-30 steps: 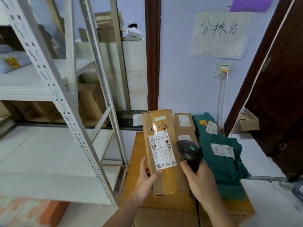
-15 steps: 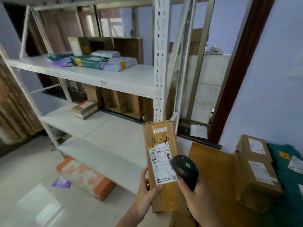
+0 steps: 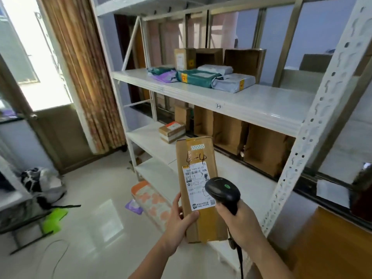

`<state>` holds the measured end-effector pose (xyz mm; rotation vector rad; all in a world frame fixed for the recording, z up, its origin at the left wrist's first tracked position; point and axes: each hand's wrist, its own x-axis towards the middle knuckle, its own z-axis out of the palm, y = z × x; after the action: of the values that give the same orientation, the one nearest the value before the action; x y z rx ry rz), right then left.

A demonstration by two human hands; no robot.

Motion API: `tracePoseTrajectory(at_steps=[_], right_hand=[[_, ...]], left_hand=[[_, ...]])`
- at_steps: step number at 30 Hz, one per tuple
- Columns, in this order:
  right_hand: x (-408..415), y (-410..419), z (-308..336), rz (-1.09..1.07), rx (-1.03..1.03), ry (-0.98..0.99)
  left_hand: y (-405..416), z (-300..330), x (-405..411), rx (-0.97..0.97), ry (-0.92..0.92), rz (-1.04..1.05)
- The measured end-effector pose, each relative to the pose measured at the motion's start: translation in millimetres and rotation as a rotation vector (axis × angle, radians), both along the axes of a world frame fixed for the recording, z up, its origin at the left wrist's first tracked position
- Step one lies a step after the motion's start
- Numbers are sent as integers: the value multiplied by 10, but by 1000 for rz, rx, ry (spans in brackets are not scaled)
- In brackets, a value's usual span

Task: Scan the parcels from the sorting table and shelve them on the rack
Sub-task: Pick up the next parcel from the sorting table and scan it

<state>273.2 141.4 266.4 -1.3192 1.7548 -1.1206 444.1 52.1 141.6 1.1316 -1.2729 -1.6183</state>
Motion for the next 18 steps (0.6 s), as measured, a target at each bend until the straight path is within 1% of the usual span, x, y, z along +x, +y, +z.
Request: tracePoseTrajectory(at_steps=[5,9,14,18], right_hand=[[232,-675,9,81,-1,-37],[366,-1237,-20,125,-8,-72],[594,-1860,-21,200,36,-76],[807,-2301,-66,221,64,-34]], left_hand=[[-554,50,263,-12,48,53],[-1032,60,456,-11,32,107],[-1550,63,739,19,13,177],[-1928,59,956,18,5,229]])
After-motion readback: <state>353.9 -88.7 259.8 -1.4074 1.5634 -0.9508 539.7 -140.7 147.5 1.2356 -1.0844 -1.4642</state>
